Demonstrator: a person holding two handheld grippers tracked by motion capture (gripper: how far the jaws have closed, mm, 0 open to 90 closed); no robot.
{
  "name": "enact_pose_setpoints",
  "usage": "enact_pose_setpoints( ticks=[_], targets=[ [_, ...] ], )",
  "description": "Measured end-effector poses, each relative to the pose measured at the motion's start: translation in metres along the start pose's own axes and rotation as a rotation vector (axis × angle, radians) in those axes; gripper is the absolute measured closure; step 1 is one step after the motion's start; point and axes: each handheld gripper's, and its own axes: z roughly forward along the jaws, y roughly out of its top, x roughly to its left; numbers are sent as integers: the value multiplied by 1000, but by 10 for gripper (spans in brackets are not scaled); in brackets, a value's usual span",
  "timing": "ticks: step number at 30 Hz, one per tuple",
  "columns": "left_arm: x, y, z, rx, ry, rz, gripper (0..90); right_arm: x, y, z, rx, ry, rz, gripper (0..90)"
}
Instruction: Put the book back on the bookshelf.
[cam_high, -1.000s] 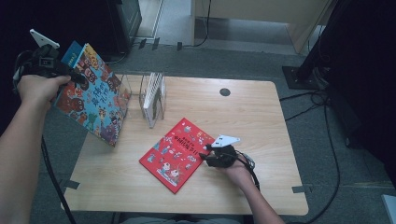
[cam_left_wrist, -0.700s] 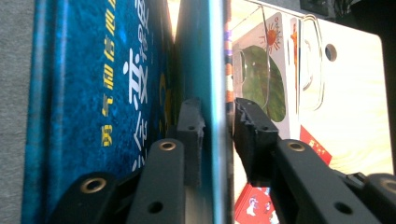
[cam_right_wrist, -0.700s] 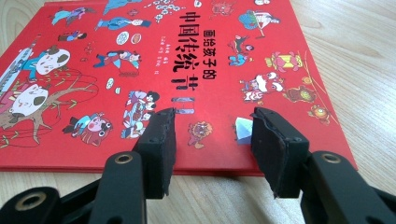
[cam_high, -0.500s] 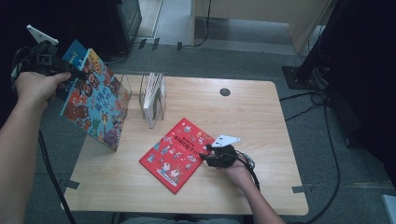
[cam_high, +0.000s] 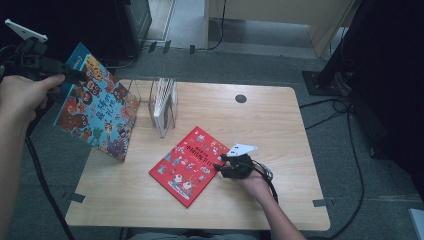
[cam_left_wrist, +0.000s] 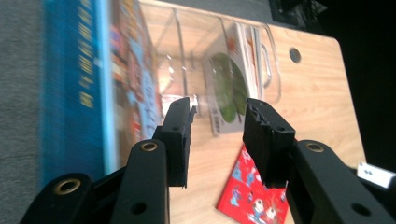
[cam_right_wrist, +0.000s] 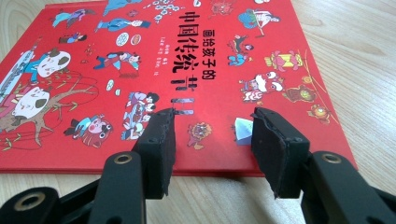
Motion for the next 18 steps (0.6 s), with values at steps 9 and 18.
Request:
enact_pose_setpoints(
  ticks=[9, 18],
  targets=[
    [-13, -26, 17, 21, -46, 39, 600, -5, 6, 1, 16, 0, 14, 495],
    [-20, -52, 41, 51, -68, 73, 581, -8, 10, 3, 24, 8, 24, 490]
  ],
)
